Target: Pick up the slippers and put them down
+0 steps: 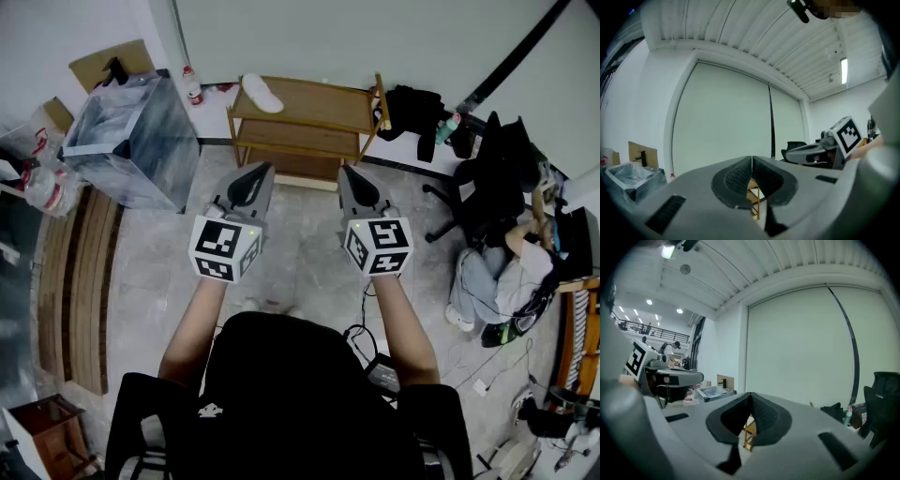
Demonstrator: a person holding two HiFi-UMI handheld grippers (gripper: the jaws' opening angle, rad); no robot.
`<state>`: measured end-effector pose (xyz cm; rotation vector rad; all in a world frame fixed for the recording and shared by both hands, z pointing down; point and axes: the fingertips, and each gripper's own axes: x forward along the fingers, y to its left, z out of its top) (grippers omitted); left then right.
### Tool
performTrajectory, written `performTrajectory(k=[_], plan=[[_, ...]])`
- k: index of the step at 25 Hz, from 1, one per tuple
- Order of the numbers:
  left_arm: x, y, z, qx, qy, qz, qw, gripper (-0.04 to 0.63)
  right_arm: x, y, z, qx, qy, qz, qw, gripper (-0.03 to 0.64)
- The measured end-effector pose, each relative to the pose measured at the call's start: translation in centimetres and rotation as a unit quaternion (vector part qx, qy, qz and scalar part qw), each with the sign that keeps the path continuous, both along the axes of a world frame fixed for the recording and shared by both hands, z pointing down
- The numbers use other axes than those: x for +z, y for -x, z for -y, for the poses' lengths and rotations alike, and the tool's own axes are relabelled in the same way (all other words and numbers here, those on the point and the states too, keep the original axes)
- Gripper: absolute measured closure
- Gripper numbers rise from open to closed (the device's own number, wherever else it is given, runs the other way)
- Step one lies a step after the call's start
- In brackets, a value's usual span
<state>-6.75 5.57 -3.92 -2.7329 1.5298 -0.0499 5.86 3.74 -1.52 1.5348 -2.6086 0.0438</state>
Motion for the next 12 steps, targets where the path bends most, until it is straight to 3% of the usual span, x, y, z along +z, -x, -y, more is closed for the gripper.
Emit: performTrajectory(k=[12], plan=[[0.9,-1.8,-0.1,-0.015,0.005,0.001,0.9999,0.588,0.8,-1.4,-0.7,-0.038,-0.004,-0.012,0.999,0.621]])
